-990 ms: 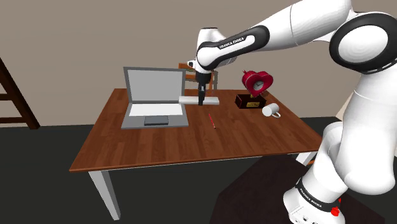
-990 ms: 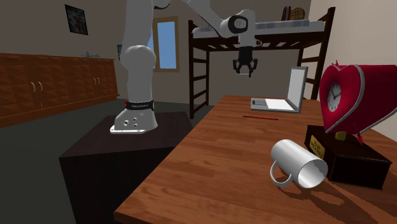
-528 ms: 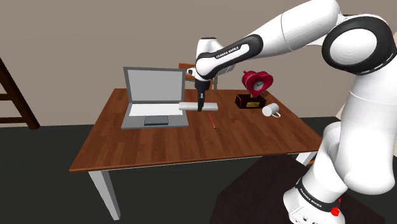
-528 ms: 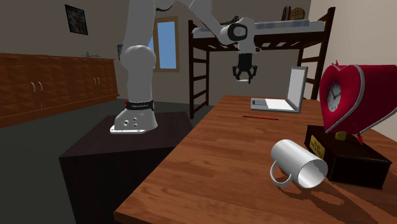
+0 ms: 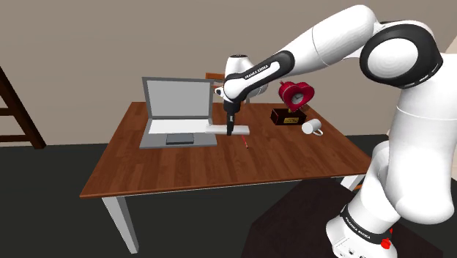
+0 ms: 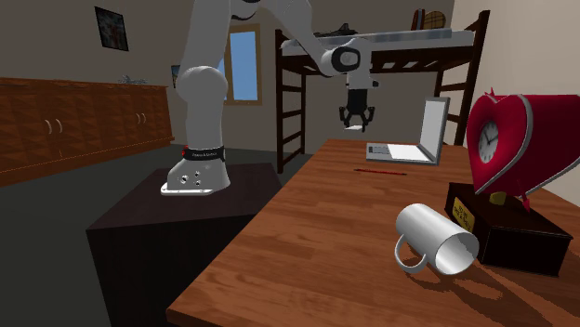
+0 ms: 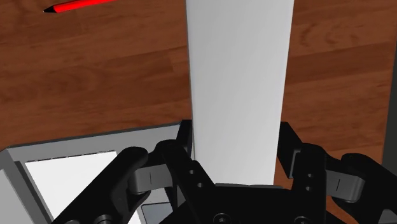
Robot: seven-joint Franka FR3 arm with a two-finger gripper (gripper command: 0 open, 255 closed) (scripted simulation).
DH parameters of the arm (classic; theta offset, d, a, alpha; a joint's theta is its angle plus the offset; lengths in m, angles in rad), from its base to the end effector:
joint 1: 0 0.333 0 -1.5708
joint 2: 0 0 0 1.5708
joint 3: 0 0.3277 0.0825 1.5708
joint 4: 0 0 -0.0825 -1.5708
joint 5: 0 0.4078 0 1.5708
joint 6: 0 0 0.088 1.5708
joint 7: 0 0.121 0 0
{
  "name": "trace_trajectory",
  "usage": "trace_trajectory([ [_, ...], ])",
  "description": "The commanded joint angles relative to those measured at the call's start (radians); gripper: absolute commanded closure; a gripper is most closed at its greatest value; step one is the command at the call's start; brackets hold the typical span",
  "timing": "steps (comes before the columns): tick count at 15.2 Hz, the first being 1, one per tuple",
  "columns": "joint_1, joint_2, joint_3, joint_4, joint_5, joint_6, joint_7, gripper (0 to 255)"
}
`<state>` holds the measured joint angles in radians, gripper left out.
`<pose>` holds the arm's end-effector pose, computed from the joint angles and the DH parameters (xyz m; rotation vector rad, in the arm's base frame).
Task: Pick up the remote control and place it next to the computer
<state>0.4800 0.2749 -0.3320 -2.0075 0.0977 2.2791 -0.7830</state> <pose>0.6111 0.0997 0.3097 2.8264 1.3307 0.0138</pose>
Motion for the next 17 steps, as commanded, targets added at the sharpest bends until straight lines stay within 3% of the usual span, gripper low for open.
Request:
trace_trajectory([
  [1, -0.003, 0.017, 0.003, -0.008, 0.008, 0.025, -0.006, 255],
  [17, -0.030, 0.167, 0.040, -0.037, 0.079, 0.197, -0.051, 255],
])
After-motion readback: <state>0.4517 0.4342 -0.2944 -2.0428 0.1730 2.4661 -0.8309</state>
